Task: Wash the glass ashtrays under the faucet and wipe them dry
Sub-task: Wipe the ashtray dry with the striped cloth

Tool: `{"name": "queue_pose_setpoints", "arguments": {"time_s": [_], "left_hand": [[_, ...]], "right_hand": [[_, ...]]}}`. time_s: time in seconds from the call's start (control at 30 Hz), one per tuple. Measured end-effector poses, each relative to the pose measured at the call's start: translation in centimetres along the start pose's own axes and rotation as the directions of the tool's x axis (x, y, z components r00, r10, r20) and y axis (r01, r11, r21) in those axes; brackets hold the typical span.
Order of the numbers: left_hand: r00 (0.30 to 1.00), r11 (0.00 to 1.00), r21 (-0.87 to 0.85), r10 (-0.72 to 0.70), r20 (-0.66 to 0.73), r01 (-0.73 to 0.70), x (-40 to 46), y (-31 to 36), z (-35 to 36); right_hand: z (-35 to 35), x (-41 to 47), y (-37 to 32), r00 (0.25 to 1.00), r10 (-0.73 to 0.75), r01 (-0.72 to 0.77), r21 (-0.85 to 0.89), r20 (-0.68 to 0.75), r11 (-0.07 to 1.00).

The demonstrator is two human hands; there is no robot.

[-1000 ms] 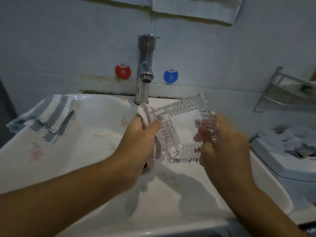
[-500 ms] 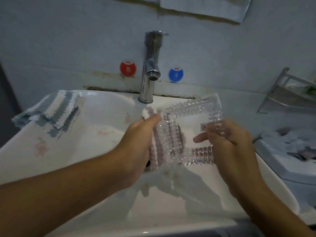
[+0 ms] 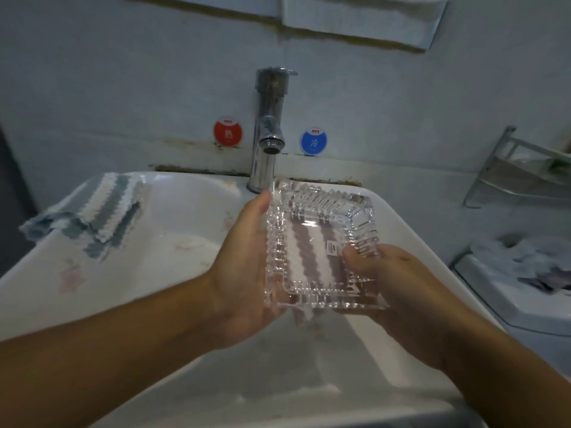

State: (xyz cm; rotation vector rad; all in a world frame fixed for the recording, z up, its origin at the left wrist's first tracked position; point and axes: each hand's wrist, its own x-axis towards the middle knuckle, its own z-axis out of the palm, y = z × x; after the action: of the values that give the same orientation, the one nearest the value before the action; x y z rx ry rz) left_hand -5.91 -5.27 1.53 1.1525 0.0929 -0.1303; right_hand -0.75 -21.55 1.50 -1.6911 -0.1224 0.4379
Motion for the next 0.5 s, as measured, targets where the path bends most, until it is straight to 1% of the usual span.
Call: {"name": "queue_pose_setpoints", "arguments": {"time_s": [0.1,0.17,0.23,0.27,0.37,0.4,0.5], "left_hand": [[0.999,1.000,-0.003,-0.027,0.048,0.027,0.0,-0.1,0.0],[0.996,0.997,0.039,-0.070,0.050,0.068,0.3,-0.4,-0.4],[0.994,0.994,0.045,-0.105,0.015,0.104,0.4,-0.7,-0.6],[0.994,0.993,0.041,-0.105,-0.027,0.106,0.6,-0.8,-0.7],[0.993,0.997,0.049,-0.047,-0.109,0.052,1.2,-0.7,-0.9],[0.991,0.999,0.027,-0.034,-0.131,0.038,1.2,-0.5,-0.8],[0.993,0.997,-0.080,-0.030,-0.118,0.020,0.9,-0.1,-0.5]], "right_hand": [[-0.1,-0.1,-0.1,0.999,-0.043,0.044,-0.038,0.031,0.998],[-0.4,0.0,0.2,0.997,-0.078,0.079,-0.075,0.019,0.994],[-0.6,0.2,0.2,0.994,-0.106,0.105,-0.095,-0.001,0.990],[-0.8,0.3,0.3,0.994,-0.110,0.109,-0.085,-0.004,0.990],[-1.3,0.6,0.4,0.993,-0.110,0.108,-0.045,-0.035,0.993],[-1.4,0.6,0.5,0.992,-0.114,0.112,-0.043,-0.047,0.993],[-1.1,0.9,0.9,0.987,-0.153,0.152,-0.037,-0.046,0.988]]}}
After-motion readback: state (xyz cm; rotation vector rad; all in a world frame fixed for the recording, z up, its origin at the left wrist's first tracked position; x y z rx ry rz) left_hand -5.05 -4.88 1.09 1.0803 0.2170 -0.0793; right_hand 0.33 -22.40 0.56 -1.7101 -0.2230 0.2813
